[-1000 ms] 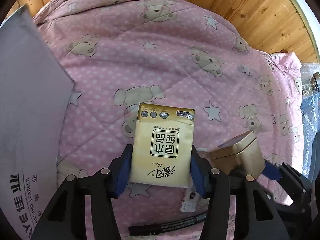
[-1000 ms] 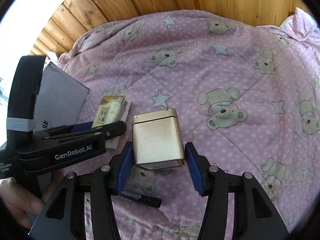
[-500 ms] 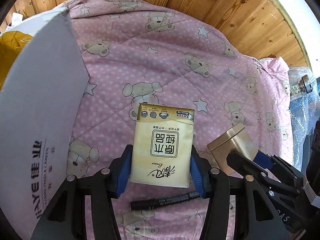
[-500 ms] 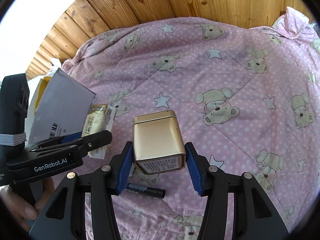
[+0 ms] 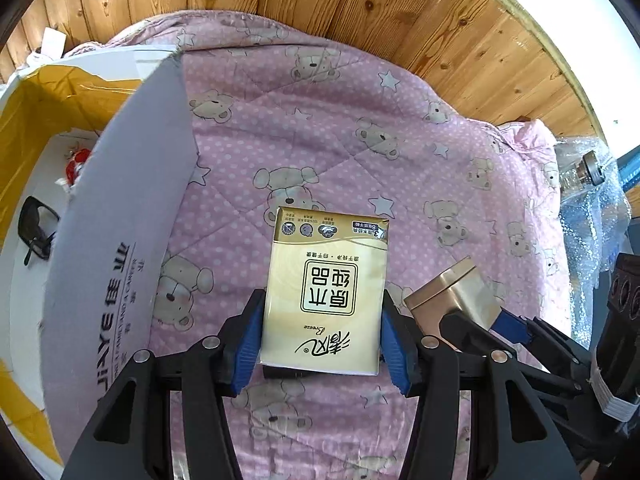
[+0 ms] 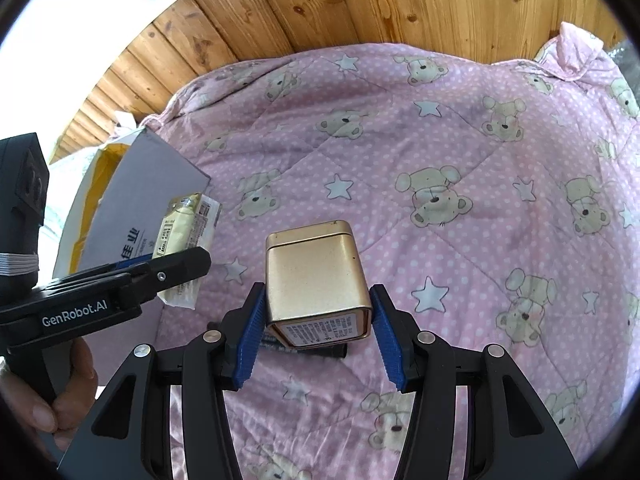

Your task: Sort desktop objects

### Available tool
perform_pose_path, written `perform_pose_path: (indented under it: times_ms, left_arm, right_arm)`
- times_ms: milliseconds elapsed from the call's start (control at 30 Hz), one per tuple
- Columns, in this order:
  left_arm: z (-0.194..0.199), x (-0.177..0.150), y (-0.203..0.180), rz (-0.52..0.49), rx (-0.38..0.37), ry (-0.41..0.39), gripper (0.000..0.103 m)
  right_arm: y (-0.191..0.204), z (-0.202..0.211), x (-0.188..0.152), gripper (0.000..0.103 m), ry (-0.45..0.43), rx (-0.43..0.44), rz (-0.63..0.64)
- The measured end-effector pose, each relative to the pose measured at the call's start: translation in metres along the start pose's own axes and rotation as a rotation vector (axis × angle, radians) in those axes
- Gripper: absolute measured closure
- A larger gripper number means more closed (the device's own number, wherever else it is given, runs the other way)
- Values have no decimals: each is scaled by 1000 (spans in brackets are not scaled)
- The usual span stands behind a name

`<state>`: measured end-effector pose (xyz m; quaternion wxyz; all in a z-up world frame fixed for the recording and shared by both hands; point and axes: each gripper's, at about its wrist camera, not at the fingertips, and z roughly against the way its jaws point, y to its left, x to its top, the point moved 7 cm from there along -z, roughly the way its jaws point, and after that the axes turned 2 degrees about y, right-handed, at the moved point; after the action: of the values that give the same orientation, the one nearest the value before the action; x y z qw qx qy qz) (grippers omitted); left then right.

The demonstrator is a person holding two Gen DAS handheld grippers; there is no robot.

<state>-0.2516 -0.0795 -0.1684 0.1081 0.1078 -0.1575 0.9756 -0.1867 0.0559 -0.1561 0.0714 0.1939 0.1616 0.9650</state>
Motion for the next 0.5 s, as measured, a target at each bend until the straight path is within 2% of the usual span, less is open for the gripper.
perform_pose_path:
  times_ms: [500]
  left_arm:
    - [63,-22,-2,11,-30,-82,49]
  right_arm:
    - [38,41,-22,49,-38,11,59]
